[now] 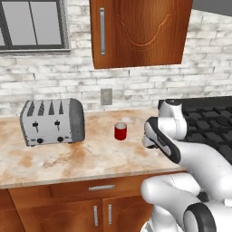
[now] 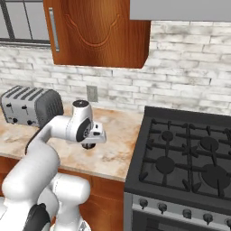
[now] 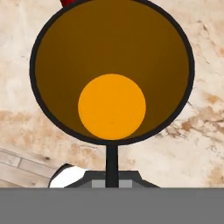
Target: Clear the mugs and bowl far away from the sink.
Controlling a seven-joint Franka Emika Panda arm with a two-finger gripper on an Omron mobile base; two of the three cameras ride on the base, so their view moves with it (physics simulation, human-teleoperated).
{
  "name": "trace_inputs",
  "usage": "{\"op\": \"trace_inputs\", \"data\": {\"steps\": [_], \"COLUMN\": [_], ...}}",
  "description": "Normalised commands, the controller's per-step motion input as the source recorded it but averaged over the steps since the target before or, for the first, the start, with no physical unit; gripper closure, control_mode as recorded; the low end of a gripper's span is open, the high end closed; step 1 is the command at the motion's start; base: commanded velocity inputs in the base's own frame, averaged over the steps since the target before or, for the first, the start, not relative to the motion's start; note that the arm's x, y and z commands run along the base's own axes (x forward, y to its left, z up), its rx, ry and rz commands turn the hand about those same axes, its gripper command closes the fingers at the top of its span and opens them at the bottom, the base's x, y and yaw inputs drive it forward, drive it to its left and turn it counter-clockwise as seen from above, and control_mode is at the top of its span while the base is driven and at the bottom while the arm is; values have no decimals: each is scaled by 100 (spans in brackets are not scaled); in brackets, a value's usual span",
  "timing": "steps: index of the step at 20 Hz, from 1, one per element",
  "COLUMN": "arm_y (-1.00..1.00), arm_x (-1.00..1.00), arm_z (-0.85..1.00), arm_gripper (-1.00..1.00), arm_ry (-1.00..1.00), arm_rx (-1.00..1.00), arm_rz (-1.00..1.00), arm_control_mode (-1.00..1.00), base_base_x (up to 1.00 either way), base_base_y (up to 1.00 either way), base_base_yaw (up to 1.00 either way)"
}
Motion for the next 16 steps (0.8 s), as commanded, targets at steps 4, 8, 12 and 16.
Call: {"op": "trace_inputs", "data": {"steps": [4, 8, 12, 16], "arm_y": [0, 0, 0, 0], "arm_x": [58, 53, 42, 20], "arm_z": [-42, -41, -40, -41], "arm_gripper": [100, 100, 100, 100], "arm_ry": [8, 7, 5, 1], "arm_rx": [0, 0, 0, 0], "arm_rz": [0, 0, 0, 0], "arm_control_mode": [-100, -100, -100, -100], "base_base_x": [0, 0, 0, 0], "base_base_y": [0, 0, 0, 0], "base_base_yaw": [0, 0, 0, 0]}}
